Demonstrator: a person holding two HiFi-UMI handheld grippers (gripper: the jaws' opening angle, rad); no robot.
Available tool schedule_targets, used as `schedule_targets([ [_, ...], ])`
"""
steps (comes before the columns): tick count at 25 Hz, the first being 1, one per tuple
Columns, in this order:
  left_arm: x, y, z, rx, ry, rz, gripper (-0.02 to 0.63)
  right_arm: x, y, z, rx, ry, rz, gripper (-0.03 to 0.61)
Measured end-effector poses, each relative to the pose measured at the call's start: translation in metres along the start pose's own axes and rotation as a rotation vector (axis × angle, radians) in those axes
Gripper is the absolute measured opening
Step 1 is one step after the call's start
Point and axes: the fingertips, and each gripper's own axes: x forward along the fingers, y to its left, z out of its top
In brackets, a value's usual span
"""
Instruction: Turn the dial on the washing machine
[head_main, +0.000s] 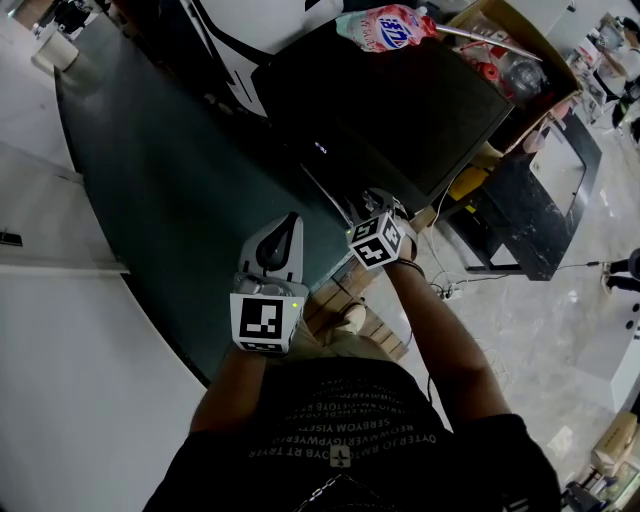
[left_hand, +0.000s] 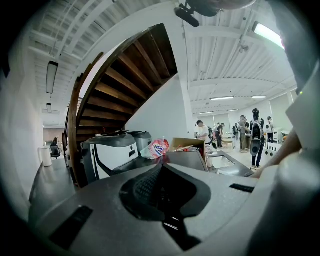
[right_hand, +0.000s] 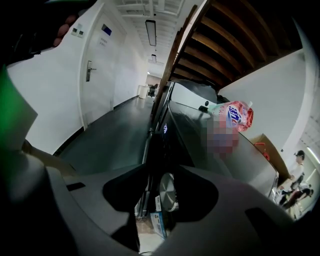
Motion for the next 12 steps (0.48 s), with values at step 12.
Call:
schedule_targets([
  [12, -0.0005, 0.0020, 0.0064, 0.016, -0.005, 0.001, 0.003, -0.0098, -0.0031, -0.0087, 0.029, -0.012, -0.004, 0.161],
])
